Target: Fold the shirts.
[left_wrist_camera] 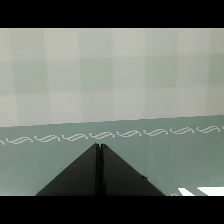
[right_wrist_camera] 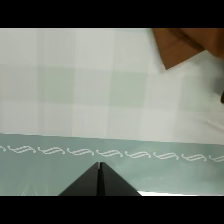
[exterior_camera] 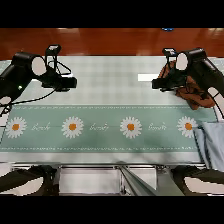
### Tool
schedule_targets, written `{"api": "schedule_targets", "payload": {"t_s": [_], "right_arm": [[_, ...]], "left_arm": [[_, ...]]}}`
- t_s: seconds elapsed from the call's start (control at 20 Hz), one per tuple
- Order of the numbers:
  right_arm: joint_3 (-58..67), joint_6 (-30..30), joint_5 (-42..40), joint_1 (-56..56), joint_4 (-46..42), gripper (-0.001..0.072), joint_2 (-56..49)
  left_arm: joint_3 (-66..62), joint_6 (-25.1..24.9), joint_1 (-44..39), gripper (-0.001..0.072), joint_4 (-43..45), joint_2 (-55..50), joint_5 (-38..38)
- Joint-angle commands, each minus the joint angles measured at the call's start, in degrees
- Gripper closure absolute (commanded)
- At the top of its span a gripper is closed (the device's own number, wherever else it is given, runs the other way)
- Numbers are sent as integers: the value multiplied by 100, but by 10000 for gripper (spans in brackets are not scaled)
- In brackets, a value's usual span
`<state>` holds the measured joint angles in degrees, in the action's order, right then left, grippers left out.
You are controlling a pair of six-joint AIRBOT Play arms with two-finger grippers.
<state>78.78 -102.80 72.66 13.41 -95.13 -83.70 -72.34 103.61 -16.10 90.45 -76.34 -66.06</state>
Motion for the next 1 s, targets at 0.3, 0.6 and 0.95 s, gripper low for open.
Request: {"api": "schedule_targets", "payload": {"t_s": [0.3, 0.6, 0.95], "right_arm": [[0, -2, 2, 2, 4, 688, -4], [2, -2, 0, 2, 4, 688, -4], [0, 0, -1019, -2, -177, 685, -7]], "left_arm": [[2, -2, 0, 689, 0, -2, 0], [2, -2, 0, 689, 0, -2, 0], [4, -7, 35, 688, 7, -94, 1084]]}}
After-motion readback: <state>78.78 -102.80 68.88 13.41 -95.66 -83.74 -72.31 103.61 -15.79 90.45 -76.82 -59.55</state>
